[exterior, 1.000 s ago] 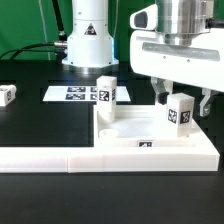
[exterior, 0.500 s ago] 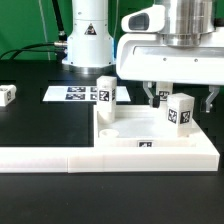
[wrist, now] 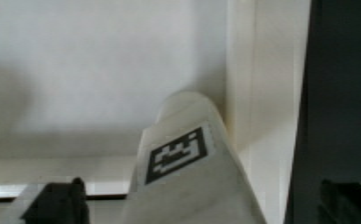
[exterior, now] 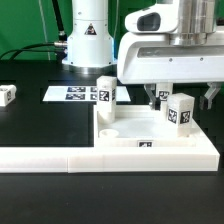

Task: Assemble square table

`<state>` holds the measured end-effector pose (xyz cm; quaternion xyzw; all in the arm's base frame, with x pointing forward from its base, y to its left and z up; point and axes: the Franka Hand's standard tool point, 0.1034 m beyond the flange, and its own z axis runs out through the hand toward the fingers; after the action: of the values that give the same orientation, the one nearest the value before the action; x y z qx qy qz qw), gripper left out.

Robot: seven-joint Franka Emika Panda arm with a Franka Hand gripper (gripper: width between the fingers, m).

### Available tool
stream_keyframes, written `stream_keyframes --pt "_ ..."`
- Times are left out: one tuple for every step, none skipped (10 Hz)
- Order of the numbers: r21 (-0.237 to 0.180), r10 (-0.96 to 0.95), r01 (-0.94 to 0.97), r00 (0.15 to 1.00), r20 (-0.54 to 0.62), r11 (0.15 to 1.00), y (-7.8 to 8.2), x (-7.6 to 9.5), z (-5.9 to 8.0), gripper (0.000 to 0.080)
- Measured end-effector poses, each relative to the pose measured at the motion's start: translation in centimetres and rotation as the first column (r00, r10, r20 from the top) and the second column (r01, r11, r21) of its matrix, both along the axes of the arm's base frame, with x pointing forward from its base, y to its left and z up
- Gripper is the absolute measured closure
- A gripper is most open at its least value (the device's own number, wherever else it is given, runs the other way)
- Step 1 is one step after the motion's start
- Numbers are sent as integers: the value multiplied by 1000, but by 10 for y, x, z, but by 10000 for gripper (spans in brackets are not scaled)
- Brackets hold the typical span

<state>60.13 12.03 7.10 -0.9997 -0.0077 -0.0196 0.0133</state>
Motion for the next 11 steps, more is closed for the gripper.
stream_keyframes --pt "-3 37 -37 999 2 999 -1 0 0 150" --pt "-8 126 -126 992 3 992 -3 0 0 150" --pt "-12 189 -189 982 4 982 -4 1 0 150" --pt "-17 226 -226 974 4 974 -5 1 0 150" --pt "-23 265 -265 964 4 964 -6 1 0 162" --pt "-23 263 -263 965 4 964 -6 1 0 162" --pt "-22 248 -248 969 4 968 -6 1 0 328" --pt "-20 221 -221 975 4 975 -6 1 0 511" --pt "-21 220 -220 975 4 975 -7 1 0 511" --pt "-19 207 -207 978 4 978 -7 1 0 511" --pt "-15 118 -118 993 3 993 -7 1 0 511"
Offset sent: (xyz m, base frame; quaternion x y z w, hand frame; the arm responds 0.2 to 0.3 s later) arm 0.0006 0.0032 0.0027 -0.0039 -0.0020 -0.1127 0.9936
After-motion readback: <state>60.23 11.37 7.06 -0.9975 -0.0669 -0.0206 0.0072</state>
